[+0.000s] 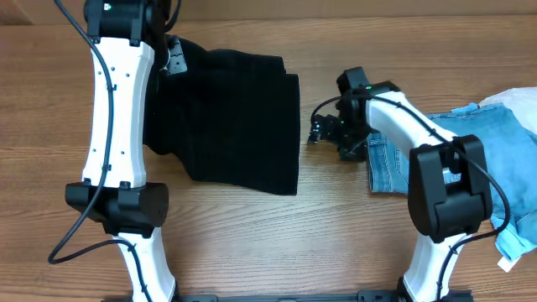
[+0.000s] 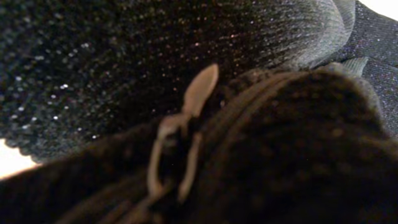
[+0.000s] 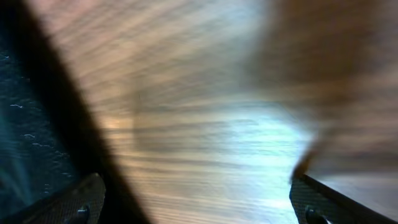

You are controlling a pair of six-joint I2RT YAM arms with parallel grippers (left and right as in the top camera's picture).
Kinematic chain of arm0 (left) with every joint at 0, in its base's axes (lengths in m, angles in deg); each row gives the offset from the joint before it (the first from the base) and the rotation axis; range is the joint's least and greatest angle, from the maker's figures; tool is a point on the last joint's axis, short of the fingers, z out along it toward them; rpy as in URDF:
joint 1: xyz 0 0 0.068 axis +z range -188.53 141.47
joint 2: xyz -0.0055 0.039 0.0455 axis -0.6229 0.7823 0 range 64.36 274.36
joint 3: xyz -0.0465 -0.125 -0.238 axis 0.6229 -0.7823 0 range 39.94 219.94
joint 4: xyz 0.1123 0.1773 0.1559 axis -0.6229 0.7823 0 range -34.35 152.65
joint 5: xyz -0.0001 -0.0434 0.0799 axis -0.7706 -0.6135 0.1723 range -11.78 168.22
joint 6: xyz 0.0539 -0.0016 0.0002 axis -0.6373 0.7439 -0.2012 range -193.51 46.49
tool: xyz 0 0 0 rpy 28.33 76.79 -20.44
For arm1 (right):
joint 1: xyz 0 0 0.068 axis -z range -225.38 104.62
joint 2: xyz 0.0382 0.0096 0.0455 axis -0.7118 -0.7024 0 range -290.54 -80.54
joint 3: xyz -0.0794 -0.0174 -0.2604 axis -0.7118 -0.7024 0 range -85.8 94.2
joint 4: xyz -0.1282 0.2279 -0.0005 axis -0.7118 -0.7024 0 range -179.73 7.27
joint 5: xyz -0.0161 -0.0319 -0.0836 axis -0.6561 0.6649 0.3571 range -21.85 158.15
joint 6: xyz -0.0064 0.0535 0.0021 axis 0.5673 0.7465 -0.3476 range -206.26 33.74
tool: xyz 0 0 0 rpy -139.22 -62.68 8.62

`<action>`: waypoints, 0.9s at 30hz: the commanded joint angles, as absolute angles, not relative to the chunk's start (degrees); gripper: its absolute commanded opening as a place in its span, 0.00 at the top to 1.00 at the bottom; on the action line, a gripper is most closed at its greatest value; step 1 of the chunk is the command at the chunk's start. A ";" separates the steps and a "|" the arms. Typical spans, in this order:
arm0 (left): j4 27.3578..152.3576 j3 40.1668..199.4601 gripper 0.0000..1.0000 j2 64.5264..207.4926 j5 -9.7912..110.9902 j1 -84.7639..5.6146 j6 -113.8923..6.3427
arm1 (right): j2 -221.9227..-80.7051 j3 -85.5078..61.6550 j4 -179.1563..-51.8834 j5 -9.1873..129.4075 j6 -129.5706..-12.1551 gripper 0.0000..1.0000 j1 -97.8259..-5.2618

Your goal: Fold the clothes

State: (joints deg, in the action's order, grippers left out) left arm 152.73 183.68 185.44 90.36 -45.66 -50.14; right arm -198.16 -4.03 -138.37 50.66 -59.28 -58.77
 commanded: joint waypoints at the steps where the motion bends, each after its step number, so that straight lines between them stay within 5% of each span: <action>1: 152.45 184.99 0.85 182.73 92.59 -49.05 -51.25 | -198.38 -0.22 -141.50 51.33 -59.19 0.00 -55.40; 16: 151.09 184.03 0.84 195.89 96.81 -55.76 -38.33 | -177.51 0.48 -150.35 58.31 -55.98 0.00 -53.33; 27: 144.80 184.01 0.79 197.07 96.21 -65.20 -33.33 | -174.49 0.48 -154.44 58.24 -56.00 0.00 -53.35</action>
